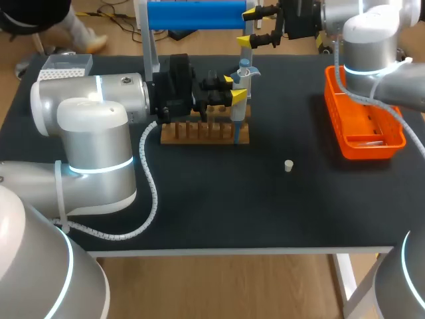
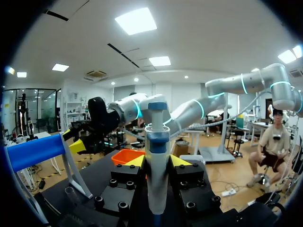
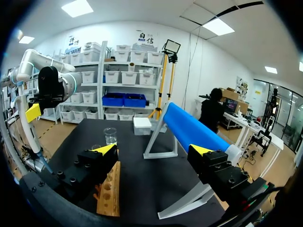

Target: Invert the test tube, pick up the pipette, mount the tip to pipette, aspirate from beaker and dispense into the tube, eject the tip, return the pipette, and cap with the stopper.

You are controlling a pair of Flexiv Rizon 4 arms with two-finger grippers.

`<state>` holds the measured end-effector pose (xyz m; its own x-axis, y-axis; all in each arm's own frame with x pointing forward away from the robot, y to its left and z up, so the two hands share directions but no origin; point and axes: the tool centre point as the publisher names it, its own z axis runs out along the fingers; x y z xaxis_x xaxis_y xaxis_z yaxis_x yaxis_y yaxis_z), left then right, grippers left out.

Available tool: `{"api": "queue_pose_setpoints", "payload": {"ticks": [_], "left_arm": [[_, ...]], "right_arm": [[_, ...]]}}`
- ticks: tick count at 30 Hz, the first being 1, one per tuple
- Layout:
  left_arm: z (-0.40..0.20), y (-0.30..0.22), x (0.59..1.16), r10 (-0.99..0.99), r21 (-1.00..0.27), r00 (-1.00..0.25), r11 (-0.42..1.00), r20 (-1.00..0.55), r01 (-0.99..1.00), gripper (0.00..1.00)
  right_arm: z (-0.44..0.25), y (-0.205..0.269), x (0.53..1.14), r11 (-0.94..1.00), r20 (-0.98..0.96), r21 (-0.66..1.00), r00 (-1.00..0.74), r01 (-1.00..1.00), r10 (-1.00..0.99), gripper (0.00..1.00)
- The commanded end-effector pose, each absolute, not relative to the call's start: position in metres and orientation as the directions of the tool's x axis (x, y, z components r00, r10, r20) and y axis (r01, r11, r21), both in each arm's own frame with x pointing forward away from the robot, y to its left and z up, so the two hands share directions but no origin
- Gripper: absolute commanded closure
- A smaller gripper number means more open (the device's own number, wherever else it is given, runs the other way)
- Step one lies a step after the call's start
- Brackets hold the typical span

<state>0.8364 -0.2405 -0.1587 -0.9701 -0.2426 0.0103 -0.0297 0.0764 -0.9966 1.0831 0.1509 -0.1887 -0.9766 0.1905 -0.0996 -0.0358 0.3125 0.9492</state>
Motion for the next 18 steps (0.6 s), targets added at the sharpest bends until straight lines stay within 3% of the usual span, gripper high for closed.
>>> {"api": "queue_pose_setpoints", "payload": {"ticks": [1, 18], "left_arm": [[-0.161, -0.239, 0.840, -0.270, -0.995, -0.963, 0.087, 0.015, -0.040, 1.00], [-0.149, -0.157, 0.894, -0.465, -0.969, -0.885, 0.211, 0.019, -0.131, 1.00]], "right_arm": [[-0.188, 0.150, 1.083, 0.315, -0.099, 0.948, -0.977, -0.035, 0.189, 0.00], [-0.188, 0.150, 1.083, 0.315, -0.099, 0.948, -0.977, -0.035, 0.189, 0.00]]}}
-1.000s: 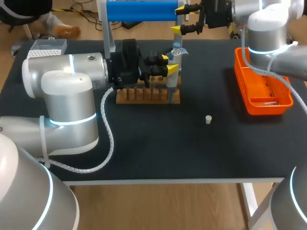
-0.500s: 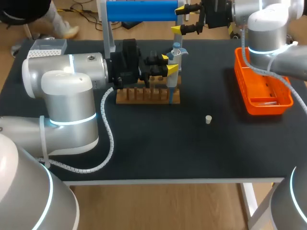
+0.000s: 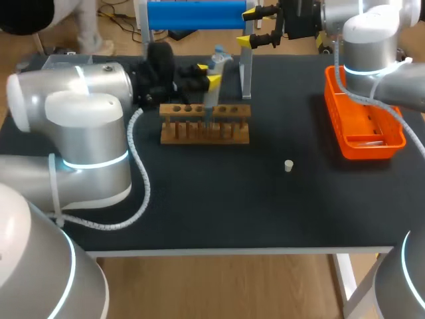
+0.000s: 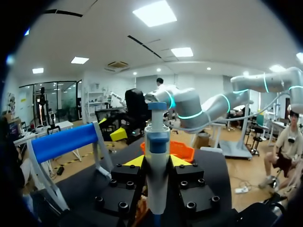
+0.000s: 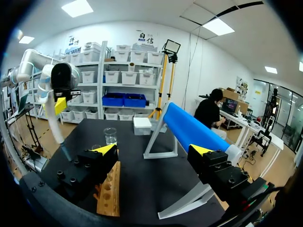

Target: Invert the test tube, pick up the pipette, mount the tip to pipette, aspirate from beaker and dispense into the tube, eject the tip, return the pipette, and cap with the stopper.

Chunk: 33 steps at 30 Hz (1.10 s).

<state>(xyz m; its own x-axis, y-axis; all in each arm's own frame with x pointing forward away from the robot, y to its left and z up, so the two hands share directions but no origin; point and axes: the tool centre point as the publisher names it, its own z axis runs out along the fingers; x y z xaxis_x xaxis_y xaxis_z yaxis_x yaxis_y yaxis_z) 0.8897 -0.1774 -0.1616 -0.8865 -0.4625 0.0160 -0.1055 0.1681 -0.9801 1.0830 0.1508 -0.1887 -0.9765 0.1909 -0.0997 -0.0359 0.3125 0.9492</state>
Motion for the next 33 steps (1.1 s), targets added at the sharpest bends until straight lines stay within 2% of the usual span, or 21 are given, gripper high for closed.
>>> {"api": "queue_pose_setpoints", "payload": {"ticks": [1, 13, 33], "left_arm": [[-0.149, -0.152, 0.897, -0.478, -0.966, -0.878, 0.220, 0.017, -0.139, 1.00], [-0.148, -0.099, 0.932, -0.620, -0.937, -0.784, 0.251, 0.038, -0.244, 1.00], [-0.158, -0.073, 0.993, -0.815, -0.888, -0.575, 0.207, 0.075, -0.410, 1.00]], "right_arm": [[-0.188, 0.150, 1.083, 0.315, -0.099, 0.948, -0.977, -0.035, 0.189, 0.00], [-0.188, 0.150, 1.083, 0.315, -0.099, 0.948, -0.977, -0.035, 0.189, 0.00], [-0.188, 0.150, 1.083, 0.315, -0.099, 0.948, -0.977, -0.035, 0.189, 0.00]]}}
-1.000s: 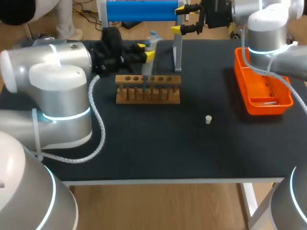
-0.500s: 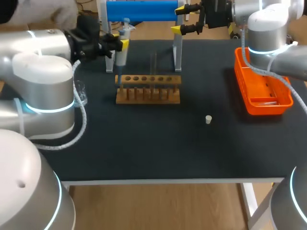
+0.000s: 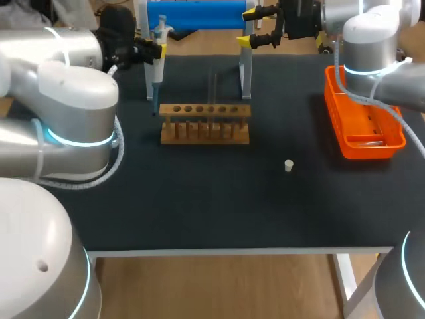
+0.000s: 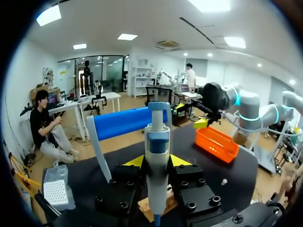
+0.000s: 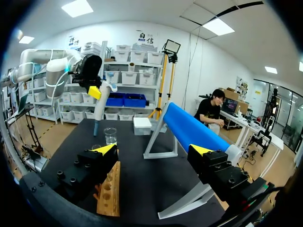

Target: Invert the test tube, pick up the pipette, mount the tip to pipette, aspirate from beaker and dispense into the tube, eject the tip, return the pipette, and cap with the stopper.

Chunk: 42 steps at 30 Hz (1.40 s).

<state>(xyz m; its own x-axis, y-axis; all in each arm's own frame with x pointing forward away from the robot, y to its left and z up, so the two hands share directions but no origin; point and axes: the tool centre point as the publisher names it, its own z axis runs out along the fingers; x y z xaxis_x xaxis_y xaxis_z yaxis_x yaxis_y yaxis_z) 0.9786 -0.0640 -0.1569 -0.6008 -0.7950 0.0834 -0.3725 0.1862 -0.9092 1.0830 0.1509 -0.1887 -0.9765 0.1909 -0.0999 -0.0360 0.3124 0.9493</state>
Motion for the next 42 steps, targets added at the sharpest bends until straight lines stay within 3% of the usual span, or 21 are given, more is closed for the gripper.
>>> {"api": "queue_pose_setpoints", "payload": {"ticks": [1, 42], "left_arm": [[-0.158, -0.073, 0.996, -0.821, -0.885, -0.565, 0.206, 0.075, -0.417, 1.00], [-0.155, -0.062, 1.112, -0.923, -0.859, -0.384, 0.176, 0.025, -0.480, 1.00]], "right_arm": [[-0.188, 0.150, 1.083, 0.315, -0.099, 0.948, -0.977, -0.035, 0.189, 0.00], [-0.188, 0.150, 1.083, 0.315, -0.099, 0.948, -0.977, -0.035, 0.189, 0.00]]}}
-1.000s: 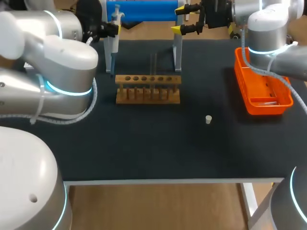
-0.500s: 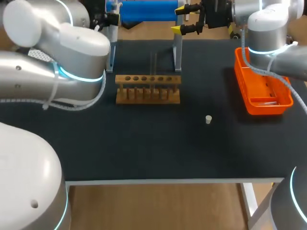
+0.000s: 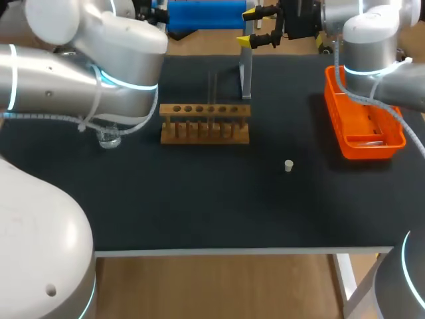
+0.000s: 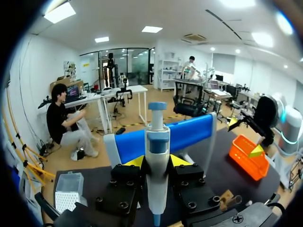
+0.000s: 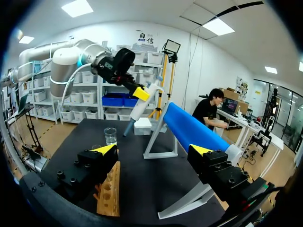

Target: Invert the test tube, pick up the pipette, mount the tip to pipette, aspirate from beaker and dispense into the tube, eject the tip, return the pipette, and cap with the stopper.

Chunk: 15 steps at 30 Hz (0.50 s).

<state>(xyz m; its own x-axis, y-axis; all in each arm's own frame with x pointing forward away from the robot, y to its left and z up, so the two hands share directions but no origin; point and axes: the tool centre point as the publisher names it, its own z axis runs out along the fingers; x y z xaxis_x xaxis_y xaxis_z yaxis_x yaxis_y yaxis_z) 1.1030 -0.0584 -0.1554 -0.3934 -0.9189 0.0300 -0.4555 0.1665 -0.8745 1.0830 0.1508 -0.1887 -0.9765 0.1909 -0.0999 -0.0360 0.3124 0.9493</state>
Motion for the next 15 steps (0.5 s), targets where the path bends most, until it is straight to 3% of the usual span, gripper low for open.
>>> {"api": "queue_pose_setpoints", "payload": {"ticks": [1, 15], "left_arm": [[-0.156, -0.063, 1.114, -0.924, -0.857, -0.382, 0.177, 0.025, -0.484, 1.00], [-0.165, -0.062, 1.138, -0.940, -0.844, -0.341, 0.161, 0.028, -0.512, 1.00]], "right_arm": [[-0.188, 0.150, 1.083, 0.315, -0.099, 0.948, -0.977, -0.035, 0.189, 0.00], [-0.188, 0.150, 1.083, 0.315, -0.099, 0.948, -0.977, -0.035, 0.189, 0.00]]}}
